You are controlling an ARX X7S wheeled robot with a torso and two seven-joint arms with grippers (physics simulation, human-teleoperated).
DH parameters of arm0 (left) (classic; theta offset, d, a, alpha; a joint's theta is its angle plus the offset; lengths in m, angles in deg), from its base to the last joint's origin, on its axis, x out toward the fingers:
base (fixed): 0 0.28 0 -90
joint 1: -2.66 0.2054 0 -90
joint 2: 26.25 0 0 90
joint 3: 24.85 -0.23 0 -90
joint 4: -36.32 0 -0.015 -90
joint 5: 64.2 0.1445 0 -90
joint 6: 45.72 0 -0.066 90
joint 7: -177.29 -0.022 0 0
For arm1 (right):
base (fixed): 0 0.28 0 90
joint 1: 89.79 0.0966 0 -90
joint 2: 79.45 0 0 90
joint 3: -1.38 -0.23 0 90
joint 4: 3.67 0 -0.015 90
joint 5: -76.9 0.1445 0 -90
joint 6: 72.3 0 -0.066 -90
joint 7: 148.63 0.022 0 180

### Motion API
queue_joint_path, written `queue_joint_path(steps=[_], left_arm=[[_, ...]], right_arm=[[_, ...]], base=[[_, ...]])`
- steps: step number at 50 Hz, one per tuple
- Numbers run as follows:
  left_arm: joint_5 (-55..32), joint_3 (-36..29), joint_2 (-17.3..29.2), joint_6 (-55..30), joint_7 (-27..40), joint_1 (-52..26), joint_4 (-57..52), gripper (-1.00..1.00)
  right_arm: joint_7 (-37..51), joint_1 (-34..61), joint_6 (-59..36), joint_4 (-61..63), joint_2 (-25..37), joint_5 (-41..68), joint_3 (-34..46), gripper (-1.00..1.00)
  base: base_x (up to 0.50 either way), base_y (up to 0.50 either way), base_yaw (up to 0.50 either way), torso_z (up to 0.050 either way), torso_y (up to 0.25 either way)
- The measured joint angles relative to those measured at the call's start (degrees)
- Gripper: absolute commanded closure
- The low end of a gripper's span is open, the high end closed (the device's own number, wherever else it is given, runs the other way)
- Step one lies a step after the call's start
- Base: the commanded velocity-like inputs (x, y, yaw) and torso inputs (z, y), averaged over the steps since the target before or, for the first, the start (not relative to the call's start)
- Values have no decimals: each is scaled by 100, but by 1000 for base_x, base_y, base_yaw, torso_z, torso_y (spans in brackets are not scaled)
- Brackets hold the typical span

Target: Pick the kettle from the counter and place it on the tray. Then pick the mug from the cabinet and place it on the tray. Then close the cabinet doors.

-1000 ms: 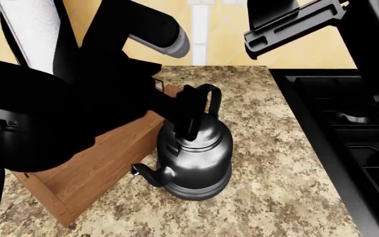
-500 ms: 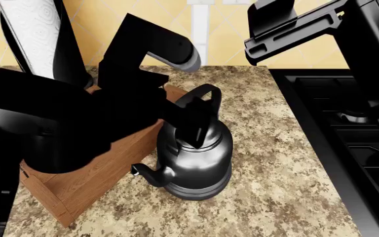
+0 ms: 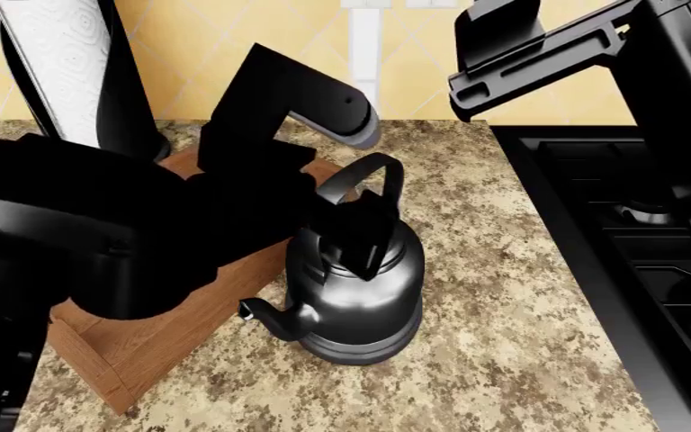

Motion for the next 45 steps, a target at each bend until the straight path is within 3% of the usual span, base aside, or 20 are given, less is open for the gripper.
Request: queue_joint_path(steps=[39,40,45], left_arm=[[484,-396,-19,110,-339,244,43,-100],[496,-406,-19,113,-349,248,47,100],[565,-448,-19,131,-394,268,52,100]], right_arm=[[17,-288,279,40,185,-57,-16,-100],[14,-298,289,39,190,-64,-14,-100],[5,-341,336,35,214,-90,-12,-100]], base=[[0,0,0,0,0],[0,0,0,0,0],[0,0,0,0,0]])
